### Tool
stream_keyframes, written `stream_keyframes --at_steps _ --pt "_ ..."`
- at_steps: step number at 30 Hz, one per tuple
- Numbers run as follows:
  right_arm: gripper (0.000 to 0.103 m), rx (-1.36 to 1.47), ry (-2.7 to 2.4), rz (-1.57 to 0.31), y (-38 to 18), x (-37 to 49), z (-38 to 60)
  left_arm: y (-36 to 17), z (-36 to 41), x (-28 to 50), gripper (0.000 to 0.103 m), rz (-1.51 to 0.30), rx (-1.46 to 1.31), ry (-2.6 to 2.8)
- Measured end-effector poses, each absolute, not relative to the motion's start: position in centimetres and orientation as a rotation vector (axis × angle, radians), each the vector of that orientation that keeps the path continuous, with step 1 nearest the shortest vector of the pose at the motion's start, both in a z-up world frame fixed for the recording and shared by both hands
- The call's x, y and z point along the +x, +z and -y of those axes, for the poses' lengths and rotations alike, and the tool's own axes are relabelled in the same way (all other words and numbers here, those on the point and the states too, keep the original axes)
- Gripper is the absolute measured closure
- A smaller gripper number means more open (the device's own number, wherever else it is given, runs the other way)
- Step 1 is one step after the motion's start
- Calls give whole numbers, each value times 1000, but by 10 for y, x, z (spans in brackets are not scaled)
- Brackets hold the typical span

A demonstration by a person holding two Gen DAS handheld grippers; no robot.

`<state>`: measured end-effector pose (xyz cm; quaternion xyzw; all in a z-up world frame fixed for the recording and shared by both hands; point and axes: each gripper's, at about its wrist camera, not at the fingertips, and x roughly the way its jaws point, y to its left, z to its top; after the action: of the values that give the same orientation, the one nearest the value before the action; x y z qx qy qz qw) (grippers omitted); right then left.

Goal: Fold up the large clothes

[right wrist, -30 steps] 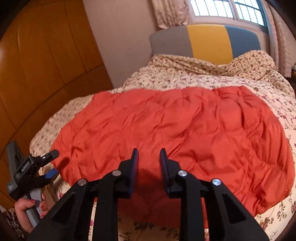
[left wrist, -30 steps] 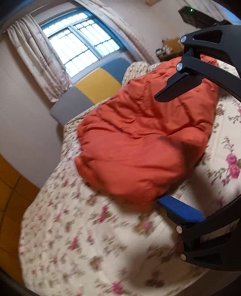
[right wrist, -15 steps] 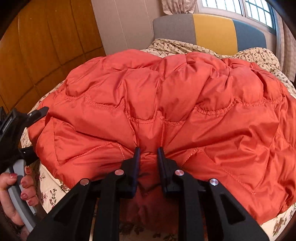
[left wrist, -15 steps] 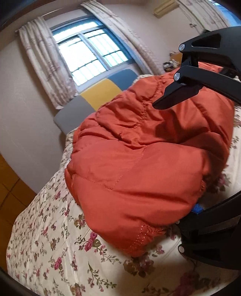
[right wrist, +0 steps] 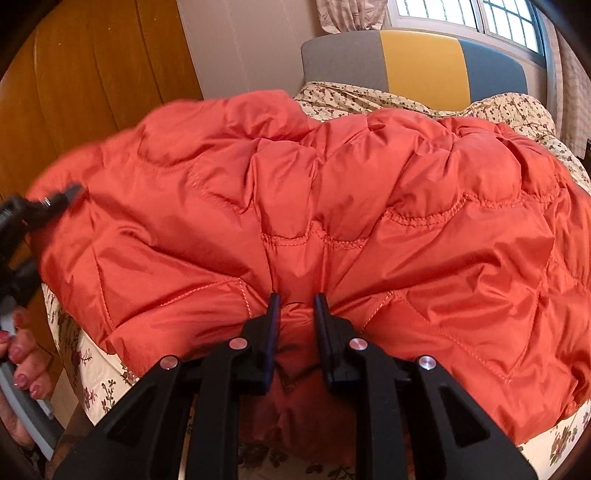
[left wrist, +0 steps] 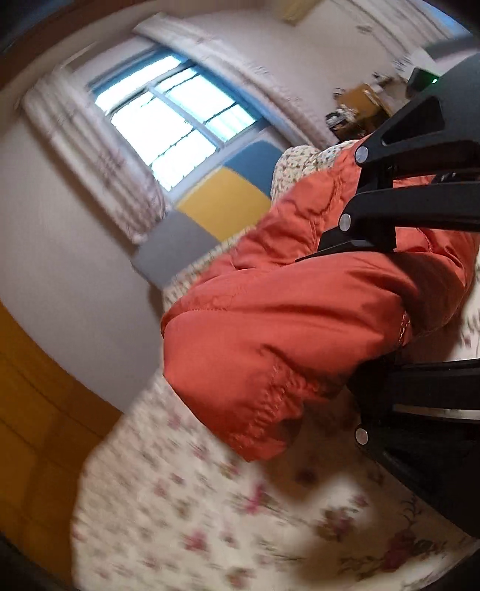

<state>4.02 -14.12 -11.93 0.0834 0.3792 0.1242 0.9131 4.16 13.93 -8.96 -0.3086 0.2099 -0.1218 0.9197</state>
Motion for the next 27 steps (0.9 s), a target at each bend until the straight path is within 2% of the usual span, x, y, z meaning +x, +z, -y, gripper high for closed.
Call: stream_keyframes --at_steps 9,14,17,19,27 --pt "85 273 285 -804 -117 45 159 -28 -69 16 73 -259 -338 -507" --pt "80 429 277 -793 -99 32 197 -15 -35 12 73 -241 -210 -586" --pt "75 415 215 -749 -83 17 223 -9 -20 13 73 -243 -153 -600" --pt "69 396 131 -737 -74 4 249 -9 -11 13 73 -249 -130 -605" --pt "69 411 -114 -739 -76 -33 335 -11 26 14 73 -255 -39 -666"
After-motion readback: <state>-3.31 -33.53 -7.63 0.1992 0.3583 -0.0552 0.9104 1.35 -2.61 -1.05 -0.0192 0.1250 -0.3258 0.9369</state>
